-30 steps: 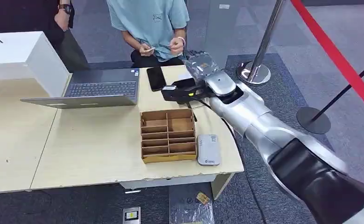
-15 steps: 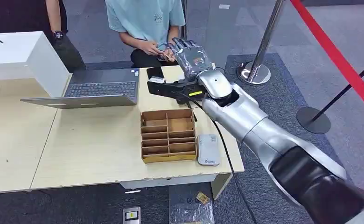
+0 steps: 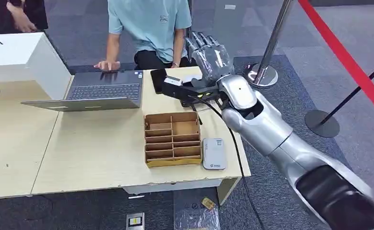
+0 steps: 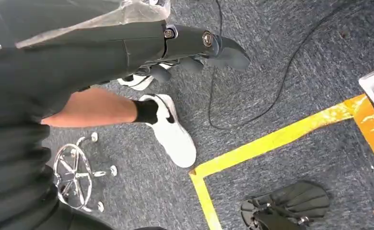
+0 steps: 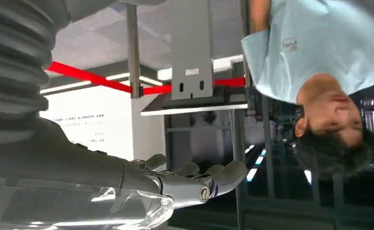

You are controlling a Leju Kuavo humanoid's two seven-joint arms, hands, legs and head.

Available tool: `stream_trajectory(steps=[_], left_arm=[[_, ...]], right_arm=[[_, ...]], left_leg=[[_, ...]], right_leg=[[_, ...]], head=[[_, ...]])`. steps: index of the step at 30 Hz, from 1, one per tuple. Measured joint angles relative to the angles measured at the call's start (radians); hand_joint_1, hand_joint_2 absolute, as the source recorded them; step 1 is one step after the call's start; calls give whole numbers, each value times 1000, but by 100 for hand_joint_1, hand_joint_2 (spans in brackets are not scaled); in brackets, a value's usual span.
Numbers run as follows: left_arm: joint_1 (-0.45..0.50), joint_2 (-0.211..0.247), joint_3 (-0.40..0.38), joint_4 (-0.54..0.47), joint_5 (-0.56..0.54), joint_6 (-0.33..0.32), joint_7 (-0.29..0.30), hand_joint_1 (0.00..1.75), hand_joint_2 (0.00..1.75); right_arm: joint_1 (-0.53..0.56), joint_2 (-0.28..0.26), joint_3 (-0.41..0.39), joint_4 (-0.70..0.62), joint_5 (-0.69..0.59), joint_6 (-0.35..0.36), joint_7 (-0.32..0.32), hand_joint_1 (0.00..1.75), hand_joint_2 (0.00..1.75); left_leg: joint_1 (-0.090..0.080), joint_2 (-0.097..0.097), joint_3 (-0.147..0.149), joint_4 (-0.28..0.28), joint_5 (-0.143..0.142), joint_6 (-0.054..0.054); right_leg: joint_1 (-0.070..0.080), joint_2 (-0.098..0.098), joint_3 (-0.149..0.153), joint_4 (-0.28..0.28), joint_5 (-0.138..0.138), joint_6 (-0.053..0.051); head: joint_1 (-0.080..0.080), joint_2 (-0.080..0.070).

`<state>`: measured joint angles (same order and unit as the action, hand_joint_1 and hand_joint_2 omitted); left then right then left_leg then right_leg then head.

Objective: Pass the card to the sensor for recognition and then transmit it.

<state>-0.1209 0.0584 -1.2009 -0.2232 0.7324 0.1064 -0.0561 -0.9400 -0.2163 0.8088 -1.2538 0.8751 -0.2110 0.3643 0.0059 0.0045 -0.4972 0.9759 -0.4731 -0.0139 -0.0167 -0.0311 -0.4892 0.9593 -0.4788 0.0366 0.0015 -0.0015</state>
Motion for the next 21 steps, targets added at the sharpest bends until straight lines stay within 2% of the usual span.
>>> stream_trajectory(steps=[9,15,16,17,18,19,20,21], left_arm=[[0,-3,0,0,-11,18,-40,0,175],[-12,-5,0,0,-9,34,-52,0,175],[-18,-5,0,0,-6,39,-55,0,175],[-23,-5,0,0,-4,40,-58,0,175],[-29,-4,0,0,-1,44,-59,0,175],[-35,-4,1,0,4,48,-60,0,175],[-41,-4,2,0,9,49,-64,0,175],[-46,-4,3,0,11,49,-66,0,175]], right_arm=[[57,-74,-41,-125,14,13,11,0,175],[70,-88,-58,-163,17,10,7,0,175],[70,-88,-58,-166,17,10,5,16,175],[70,-88,-59,-168,16,10,4,148,175],[70,-87,-59,-169,13,10,-1,148,175],[70,-86,-59,-168,4,10,-8,173,175],[70,-86,-59,-168,0,9,-10,164,175],[70,-84,-59,-168,-5,9,-11,164,175]], left_leg=[[0,0,0,0,0,0],[0,0,0,0,0,0],[0,0,0,0,0,0],[0,0,0,0,0,0],[0,0,0,0,0,0],[0,0,0,0,0,0],[0,0,0,0,0,0],[0,0,0,0,0,0]], right_leg=[[0,0,0,0,0,0],[0,0,0,0,0,0],[0,0,0,0,0,0],[0,0,0,0,0,0],[0,0,0,0,0,0],[0,0,1,1,0,0],[0,0,1,1,0,0],[0,0,1,1,0,0]], head=[[0,0],[0,0],[0,0],[0,0],[0,0],[0,0],[0,0],[0,0]])
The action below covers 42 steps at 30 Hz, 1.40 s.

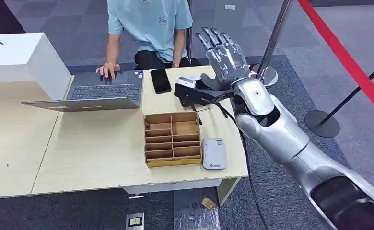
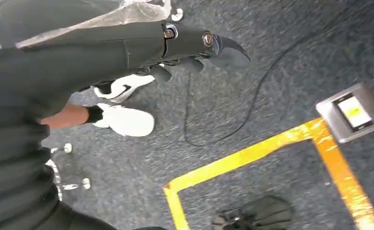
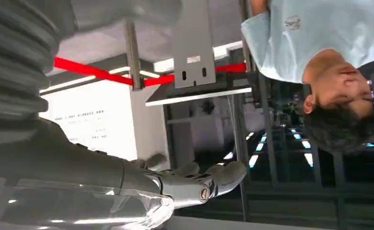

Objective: Pass the card to the sensor for recognition and then transmit it.

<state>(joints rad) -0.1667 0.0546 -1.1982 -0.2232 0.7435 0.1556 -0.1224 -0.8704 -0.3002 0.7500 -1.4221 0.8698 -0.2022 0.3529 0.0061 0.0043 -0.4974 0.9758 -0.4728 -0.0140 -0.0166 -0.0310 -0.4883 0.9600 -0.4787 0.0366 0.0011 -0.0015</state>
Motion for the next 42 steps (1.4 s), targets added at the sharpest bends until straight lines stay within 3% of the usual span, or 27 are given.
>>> stream_trajectory(steps=[3,4,5,6,7,8,9,10,11,12,14,17,22,27,28,29,30,31,33,42], left_arm=[[-6,0,0,0,-21,-10,28,0,175],[-6,0,0,0,-23,-11,38,0,175],[-6,0,0,0,-25,-12,43,0,175],[-5,1,0,0,-26,-12,49,0,175],[-4,2,0,0,-27,-13,53,0,175],[-2,4,0,0,-27,-13,55,0,175],[0,6,0,0,-26,-12,56,0,175],[3,8,0,0,-25,-12,56,0,175],[7,13,0,0,-23,-11,56,0,175],[10,16,0,0,-21,-10,58,0,175],[15,23,0,0,-19,-10,66,0,175],[25,32,0,0,-18,-10,74,0,175],[32,41,0,0,-11,-10,71,0,175],[32,42,0,0,-10,0,46,0,175],[31,42,1,0,-10,2,43,0,175],[31,42,1,0,-11,5,37,0,175],[31,42,1,0,-11,6,34,0,175],[31,42,1,0,-13,6,31,0,175],[31,43,1,0,-14,6,30,0,175],[36,42,1,0,-15,-5,47,0,175]], right_arm=[[0,10,0,4,-12,-3,-12,155,175],[0,14,1,6,-14,-5,-16,143,175],[0,21,2,9,-14,-10,-18,112,175],[0,27,4,12,-16,-13,-19,106,175],[1,34,5,16,-16,-16,-21,75,175],[2,41,6,19,-16,-18,-25,70,175],[4,49,8,22,-16,-23,-28,68,175],[8,56,10,25,-17,-27,-30,87,175],[14,63,13,29,-19,-30,-35,162,175],[20,67,16,33,-20,-31,-39,164,175],[34,82,24,45,-21,-34,-46,148,175],[57,103,35,67,-31,-31,-62,145,175],[99,132,54,105,-73,-23,-99,159,175],[145,159,73,155,-87,-30,-129,147,175],[151,162,75,163,-89,-32,-132,138,175],[157,164,77,172,-91,-36,-133,86,175],[163,164,79,179,-96,-39,-133,49,175],[170,164,79,183,-98,-43,-133,47,175],[182,164,79,193,-100,-48,-132,61,175],[210,154,76,201,-105,-46,-113,65,175]], left_leg=[[0,0,0,0,0,0],[0,0,0,0,0,0],[0,0,0,0,0,0],[0,0,0,0,0,0],[0,0,0,0,0,0],[0,0,0,0,0,0],[0,0,0,0,0,0],[1,0,0,0,0,0],[1,0,0,0,0,0],[1,0,-1,0,0,0],[1,0,-1,0,0,0],[1,0,-1,0,0,0],[1,0,-1,0,0,0],[1,0,-1,0,0,0],[1,0,-1,0,0,0],[1,0,-1,0,0,0],[1,0,-1,0,0,0],[1,0,-1,0,0,0],[1,0,0,0,0,0],[1,0,0,0,0,0]], right_leg=[[0,0,0,0,0,0],[0,0,0,0,0,0],[0,0,0,0,0,0],[0,0,0,0,0,0],[0,0,0,0,0,0],[0,0,0,0,0,0],[0,0,0,0,0,0],[1,0,0,0,0,0],[1,0,0,0,0,0],[1,0,0,0,0,0],[1,0,0,0,0,0],[1,0,0,0,0,0],[1,0,0,0,0,0],[1,0,0,0,0,0],[1,0,0,0,0,0],[1,0,0,0,0,0],[1,0,0,0,0,0],[1,0,0,-1,0,0],[1,0,0,-1,0,0],[1,0,-1,-1,0,0]], head=[[0,0],[0,0],[0,0],[0,0],[0,0],[0,0],[0,0],[0,0],[0,0],[0,0],[0,0],[0,0],[0,0],[0,0],[0,0],[0,0],[0,0],[0,0],[0,0],[0,0]])
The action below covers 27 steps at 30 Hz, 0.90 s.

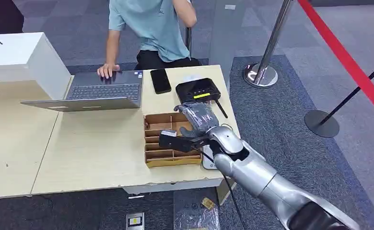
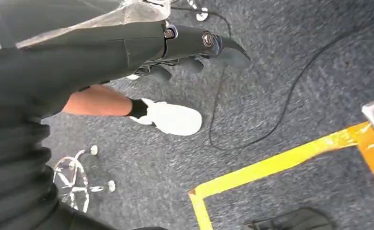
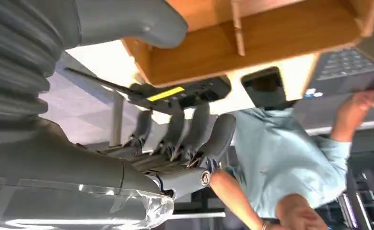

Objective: Pass the card to the sensor for recognition and then transmit it.

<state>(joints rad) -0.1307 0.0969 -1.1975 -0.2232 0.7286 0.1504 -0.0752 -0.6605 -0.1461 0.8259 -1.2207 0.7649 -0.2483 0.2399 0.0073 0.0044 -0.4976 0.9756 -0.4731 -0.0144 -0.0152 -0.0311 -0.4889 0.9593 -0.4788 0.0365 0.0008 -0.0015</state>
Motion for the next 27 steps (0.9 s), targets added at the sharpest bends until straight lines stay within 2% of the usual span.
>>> stream_trajectory(steps=[1,2,3,4,9,13,15,16,17,18,19,27], left_arm=[[5,0,0,0,-6,-14,26,0,175],[5,0,0,0,-4,-14,26,0,175],[5,1,0,0,2,-8,26,0,175],[5,2,1,0,8,2,24,0,175],[6,4,7,0,15,5,11,0,175],[6,0,8,0,16,3,2,0,175],[6,-5,8,0,10,-4,4,0,175],[6,-7,8,0,8,-6,8,0,175],[6,-9,8,0,7,-6,9,0,175],[6,-11,8,0,5,-6,9,0,175],[6,-12,8,0,4,-6,9,0,175],[6,-13,8,0,1,-3,9,0,175]], right_arm=[[23,-16,-9,1,2,1,11,86,175],[27,-18,-11,1,3,1,11,103,175],[29,-21,-15,2,4,2,10,103,175],[30,-23,-16,4,5,2,8,86,175],[33,-26,-22,10,11,3,-2,93,175],[34,-28,-24,10,11,3,-2,79,175],[36,-31,-24,9,10,3,-2,80,175],[38,-33,-25,9,10,3,-2,70,175],[41,-34,-26,9,10,3,-2,49,175],[44,-34,-26,9,9,3,-1,52,175],[47,-36,-27,8,8,3,2,72,175],[74,-44,-39,-1,-5,-5,9,70,175]], left_leg=[[0,0,0,0,0,0],[0,0,0,0,0,0],[0,0,0,0,0,0],[0,0,0,0,0,0],[0,0,0,0,0,0],[0,0,0,0,0,0],[0,0,0,0,0,0],[0,0,0,0,0,0],[0,0,0,0,0,0],[0,0,0,0,0,0],[0,0,0,0,0,0],[0,0,0,0,0,0]], right_leg=[[0,0,0,0,0,0],[0,0,0,0,0,0],[0,0,0,0,0,0],[0,0,0,0,0,0],[0,0,0,0,0,0],[0,0,0,0,0,0],[0,0,0,0,0,0],[0,0,0,0,0,0],[0,0,0,0,0,0],[0,0,0,0,0,0],[0,0,0,0,0,0],[0,0,0,0,0,0]], head=[[0,0],[0,0],[0,0],[0,0],[0,0],[0,0],[0,0],[1,0],[0,0],[0,0],[0,0],[0,0]])
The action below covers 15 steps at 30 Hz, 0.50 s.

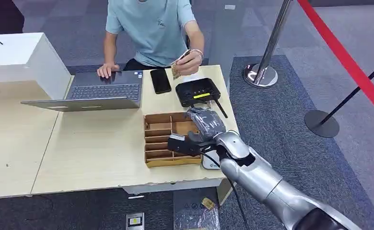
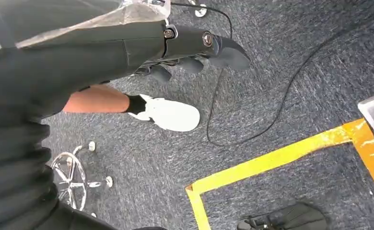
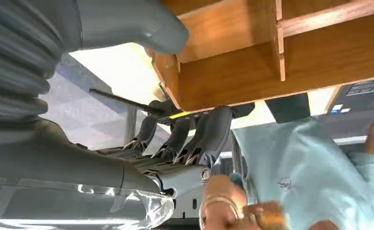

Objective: Pass the card to the sensor for recognition and then transmit it.

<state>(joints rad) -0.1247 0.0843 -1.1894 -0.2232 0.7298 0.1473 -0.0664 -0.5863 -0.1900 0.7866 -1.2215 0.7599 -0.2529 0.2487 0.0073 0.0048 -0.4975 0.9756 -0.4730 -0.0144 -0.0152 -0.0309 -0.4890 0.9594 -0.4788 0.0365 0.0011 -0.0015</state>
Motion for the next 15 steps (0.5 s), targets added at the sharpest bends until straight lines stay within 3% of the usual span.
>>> stream_trajectory(steps=[5,10,12,13,14,15], left_arm=[[0,0,0,0,-2,1,0,0,175],[0,-2,0,0,-3,1,0,0,175],[0,-3,0,0,-3,1,-1,0,175],[0,-5,0,0,-3,1,-3,0,175],[0,-6,0,0,-3,1,-3,0,175],[0,-7,0,0,-3,1,-3,0,175]], right_arm=[[9,-3,-4,-1,-2,-4,0,75,175],[13,-7,-8,-8,0,-8,0,65,175],[16,-8,-9,-16,0,-9,3,72,175],[17,-9,-10,-23,3,-11,6,108,175],[18,-12,-12,-32,5,-12,13,126,175],[18,-16,-16,-41,6,-13,19,124,175]], left_leg=[[0,0,0,0,0,0],[0,0,0,0,0,0],[0,0,0,0,0,0],[0,0,0,0,0,0],[0,0,0,0,0,0],[0,0,0,0,0,0]], right_leg=[[0,0,0,0,0,0],[0,0,0,0,0,0],[0,0,0,0,0,0],[0,0,0,0,0,0],[0,0,0,0,0,0],[0,0,0,0,0,0]], head=[[0,0],[0,0],[0,0],[0,0],[0,0],[0,0]])
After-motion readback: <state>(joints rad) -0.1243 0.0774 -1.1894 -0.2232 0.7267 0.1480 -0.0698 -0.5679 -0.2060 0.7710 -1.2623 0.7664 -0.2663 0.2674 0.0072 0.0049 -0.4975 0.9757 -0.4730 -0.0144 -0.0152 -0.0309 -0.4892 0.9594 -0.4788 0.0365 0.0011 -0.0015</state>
